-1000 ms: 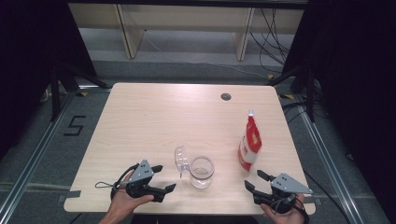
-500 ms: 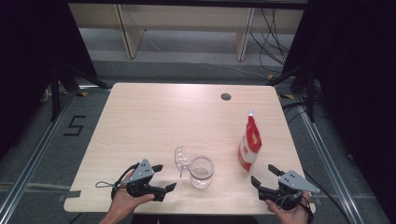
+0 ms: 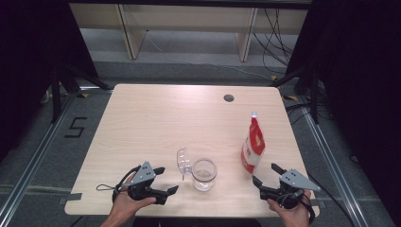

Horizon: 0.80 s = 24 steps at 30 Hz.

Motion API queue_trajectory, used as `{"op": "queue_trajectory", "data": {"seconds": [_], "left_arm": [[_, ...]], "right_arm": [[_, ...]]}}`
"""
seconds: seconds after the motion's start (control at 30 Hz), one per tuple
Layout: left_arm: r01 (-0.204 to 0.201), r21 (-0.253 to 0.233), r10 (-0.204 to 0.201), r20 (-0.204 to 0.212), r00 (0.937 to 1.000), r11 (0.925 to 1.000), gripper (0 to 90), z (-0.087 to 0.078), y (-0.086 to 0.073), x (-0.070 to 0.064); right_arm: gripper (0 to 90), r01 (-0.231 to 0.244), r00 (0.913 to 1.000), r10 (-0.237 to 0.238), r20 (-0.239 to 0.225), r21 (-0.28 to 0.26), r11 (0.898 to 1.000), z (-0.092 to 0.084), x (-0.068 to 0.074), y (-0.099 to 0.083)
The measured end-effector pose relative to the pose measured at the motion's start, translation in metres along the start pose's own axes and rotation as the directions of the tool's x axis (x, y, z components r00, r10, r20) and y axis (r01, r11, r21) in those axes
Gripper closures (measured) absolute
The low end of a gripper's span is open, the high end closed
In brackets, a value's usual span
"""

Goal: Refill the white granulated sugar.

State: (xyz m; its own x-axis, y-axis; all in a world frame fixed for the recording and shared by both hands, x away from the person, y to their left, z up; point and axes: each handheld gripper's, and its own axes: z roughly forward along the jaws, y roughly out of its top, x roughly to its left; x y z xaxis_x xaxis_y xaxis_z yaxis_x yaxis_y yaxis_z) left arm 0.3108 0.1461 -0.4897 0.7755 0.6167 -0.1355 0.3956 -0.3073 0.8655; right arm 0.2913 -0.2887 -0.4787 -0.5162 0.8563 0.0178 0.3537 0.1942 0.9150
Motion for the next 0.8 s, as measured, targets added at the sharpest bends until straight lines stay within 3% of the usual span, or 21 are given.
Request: {"op": "queue_trajectory", "data": {"seconds": [0.07, 0.1, 0.13, 0.2, 0.23, 0.37, 0.4, 0.57, 0.63, 0.67, 0.8], "left_arm": [[-0.003, 0.003, 0.003, -0.003, 1.0, 1.0, 16.9, 0.0, -0.001, 0.0], [-0.02, 0.009, 0.02, -0.011, 0.9997, 0.9998, 16.9, 0.0, 0.0, 0.001], [-0.02, 0.009, 0.02, -0.011, 0.9997, 0.9998, 16.9, 0.0, 0.0, 0.001], [-0.008, 0.003, 0.008, -0.01, 0.9999, 1.0, 16.9, 0.0, -0.001, -0.001], [-0.034, 0.004, 0.034, -0.006, 0.9994, 0.9994, 16.9, 0.0, 0.0, 0.001], [-0.032, 0.004, 0.033, -0.007, 0.9994, 0.9995, 16.9, -0.002, -0.002, 0.001], [-0.001, 0.008, 0.001, -0.02, 0.9998, 1.0, 16.9, -0.003, -0.003, -0.001], [-0.003, 0.002, 0.003, -0.016, 0.9999, 1.0, 16.9, -0.003, -0.003, 0.0], [-0.002, 0.003, 0.002, -0.01, 0.9999, 1.0, 16.9, -0.003, -0.003, -0.001], [-0.004, 0.006, 0.004, -0.017, 0.9998, 1.0, 16.9, -0.003, -0.004, -0.001], [0.001, 0.006, -0.001, -0.012, 0.9999, 1.0, 16.9, -0.002, -0.004, 0.0]], "right_arm": [[16.1, -0.018, 0.9998, 0.018, 0.0, 0.007, 1.0, 0.0, 0.001, 0.0], [16.0, 0.021, 0.9998, -0.021, -0.001, -0.008, 1.0, 0.002, -0.003, 0.001], [16.0, 0.021, 0.9998, -0.021, -0.001, -0.008, 1.0, 0.002, -0.003, 0.001], [16.0, -0.008, 1.0, 0.008, -0.004, -0.008, 1.0, 0.005, -0.002, 0.002], [15.9, 0.006, 0.9998, -0.006, -0.019, -0.023, 1.0, 0.009, -0.004, 0.003], [16.0, 0.006, 1.0, -0.007, -0.003, -0.026, 1.0, 0.017, -0.007, 0.007], [16.0, 0.009, 0.9999, -0.009, 0.005, -0.032, 0.999, 0.02, -0.008, 0.008], [16.1, 0.034, 0.9994, -0.035, -0.006, -0.046, 0.998, 0.031, -0.011, 0.012], [16.3, 0.02, 0.9998, -0.02, -0.003, -0.051, 0.998, 0.035, -0.01, 0.013], [16.4, 0.038, 0.9993, -0.038, -0.005, -0.042, 0.998, 0.039, -0.011, 0.013], [17.6, 0.034, 0.9993, -0.033, 0.015, -0.037, 0.999, 0.046, -0.013, 0.015]]}}
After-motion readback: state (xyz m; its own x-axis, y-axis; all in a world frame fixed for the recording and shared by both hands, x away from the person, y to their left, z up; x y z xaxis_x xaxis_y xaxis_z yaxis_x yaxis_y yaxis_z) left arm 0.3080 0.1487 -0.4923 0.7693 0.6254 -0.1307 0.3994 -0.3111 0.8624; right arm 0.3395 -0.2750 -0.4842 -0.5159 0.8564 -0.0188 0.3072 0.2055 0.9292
